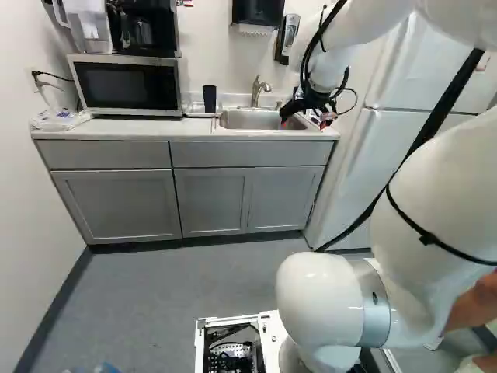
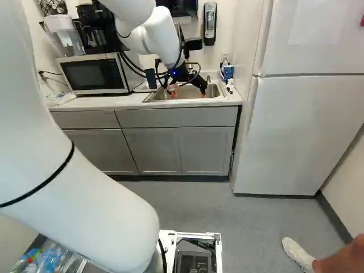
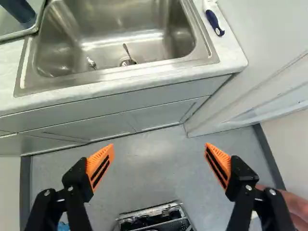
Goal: Rinse the cup and place it in the tray
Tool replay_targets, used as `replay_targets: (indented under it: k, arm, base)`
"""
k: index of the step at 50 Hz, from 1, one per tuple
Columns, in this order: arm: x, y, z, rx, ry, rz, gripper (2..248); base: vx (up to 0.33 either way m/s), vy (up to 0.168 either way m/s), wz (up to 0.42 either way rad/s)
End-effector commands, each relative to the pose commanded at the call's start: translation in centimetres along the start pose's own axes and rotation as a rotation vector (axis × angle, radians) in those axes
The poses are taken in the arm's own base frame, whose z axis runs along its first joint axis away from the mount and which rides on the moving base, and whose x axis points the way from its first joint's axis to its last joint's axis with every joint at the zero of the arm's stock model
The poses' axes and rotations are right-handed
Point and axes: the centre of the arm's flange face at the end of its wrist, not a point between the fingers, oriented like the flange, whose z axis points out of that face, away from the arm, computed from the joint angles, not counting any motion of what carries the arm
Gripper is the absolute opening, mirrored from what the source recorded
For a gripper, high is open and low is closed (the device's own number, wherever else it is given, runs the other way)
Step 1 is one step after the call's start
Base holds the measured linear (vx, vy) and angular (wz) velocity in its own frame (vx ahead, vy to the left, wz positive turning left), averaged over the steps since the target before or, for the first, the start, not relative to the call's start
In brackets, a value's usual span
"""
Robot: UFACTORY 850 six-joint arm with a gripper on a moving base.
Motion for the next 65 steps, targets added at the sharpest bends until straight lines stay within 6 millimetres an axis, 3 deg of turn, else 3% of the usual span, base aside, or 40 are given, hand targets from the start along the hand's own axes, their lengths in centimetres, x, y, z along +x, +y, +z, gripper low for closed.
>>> replay_targets:
  k: [31, 65]
  arm:
    - [-3.2, -1.5, 2.5, 0.028, 0.078, -0.019, 247]
    - [-9.9, -3.9, 5.9, 0.076, 0.220, -0.046, 247]
  base:
    - [0.000, 0.000, 0.000]
    - [0.000, 0.000, 0.000]
